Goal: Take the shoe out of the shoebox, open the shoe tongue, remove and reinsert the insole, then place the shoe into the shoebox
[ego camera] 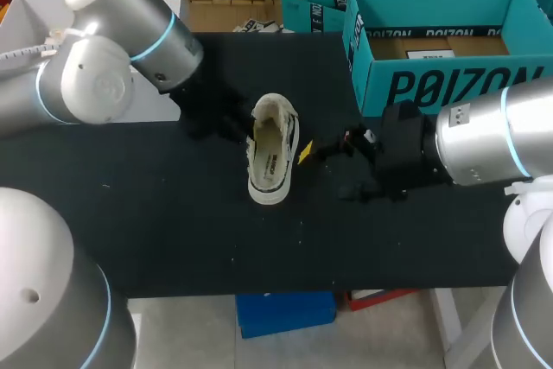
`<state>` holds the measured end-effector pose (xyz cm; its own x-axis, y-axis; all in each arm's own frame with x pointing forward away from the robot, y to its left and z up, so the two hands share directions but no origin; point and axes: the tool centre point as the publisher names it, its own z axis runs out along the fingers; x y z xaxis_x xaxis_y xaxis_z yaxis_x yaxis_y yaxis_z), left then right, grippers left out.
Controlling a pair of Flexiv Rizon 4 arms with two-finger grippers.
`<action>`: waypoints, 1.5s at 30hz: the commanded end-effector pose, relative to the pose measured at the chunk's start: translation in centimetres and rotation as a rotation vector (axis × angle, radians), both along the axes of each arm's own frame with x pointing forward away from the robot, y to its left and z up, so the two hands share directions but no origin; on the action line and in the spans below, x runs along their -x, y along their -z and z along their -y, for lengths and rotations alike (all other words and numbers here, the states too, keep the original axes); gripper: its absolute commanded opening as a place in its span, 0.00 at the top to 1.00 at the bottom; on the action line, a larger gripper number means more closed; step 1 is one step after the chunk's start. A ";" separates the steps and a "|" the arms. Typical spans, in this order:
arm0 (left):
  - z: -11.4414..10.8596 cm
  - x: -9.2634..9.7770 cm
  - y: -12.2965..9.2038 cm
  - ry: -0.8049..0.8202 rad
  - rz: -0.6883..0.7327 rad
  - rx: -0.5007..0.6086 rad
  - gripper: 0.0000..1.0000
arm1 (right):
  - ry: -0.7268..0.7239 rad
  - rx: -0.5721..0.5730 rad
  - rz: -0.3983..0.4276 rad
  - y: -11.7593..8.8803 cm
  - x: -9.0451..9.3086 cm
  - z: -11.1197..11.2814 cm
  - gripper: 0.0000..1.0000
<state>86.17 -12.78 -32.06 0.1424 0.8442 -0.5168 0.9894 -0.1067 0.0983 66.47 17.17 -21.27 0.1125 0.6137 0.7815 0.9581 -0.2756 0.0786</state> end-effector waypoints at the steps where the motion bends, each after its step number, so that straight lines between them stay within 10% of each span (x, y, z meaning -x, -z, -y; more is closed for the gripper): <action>1: -2.0 0.7 -1.1 -0.012 0.014 0.012 0.75 | -0.001 0.001 -0.001 -0.1 0.0 0.0 0.00; 11: -3.9 0.4 -2.2 -0.074 0.006 0.075 0.53 | -0.001 0.001 -0.001 -0.1 0.0 0.0 0.00; 14: -4.1 0.5 -2.7 -0.107 -0.024 0.104 0.00 | -0.001 0.001 -0.001 -0.1 0.0 0.0 0.00; 45: -6.6 -1.7 -4.1 -0.345 -0.144 0.159 0.00 | -0.001 0.001 -0.001 -0.1 0.0 0.0 0.00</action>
<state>86.65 -6.44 -27.55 -0.1369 0.7674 -0.6264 0.9857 0.1683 -0.0092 66.47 17.18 -21.27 0.1125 0.6138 0.7814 0.9581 -0.2756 0.0785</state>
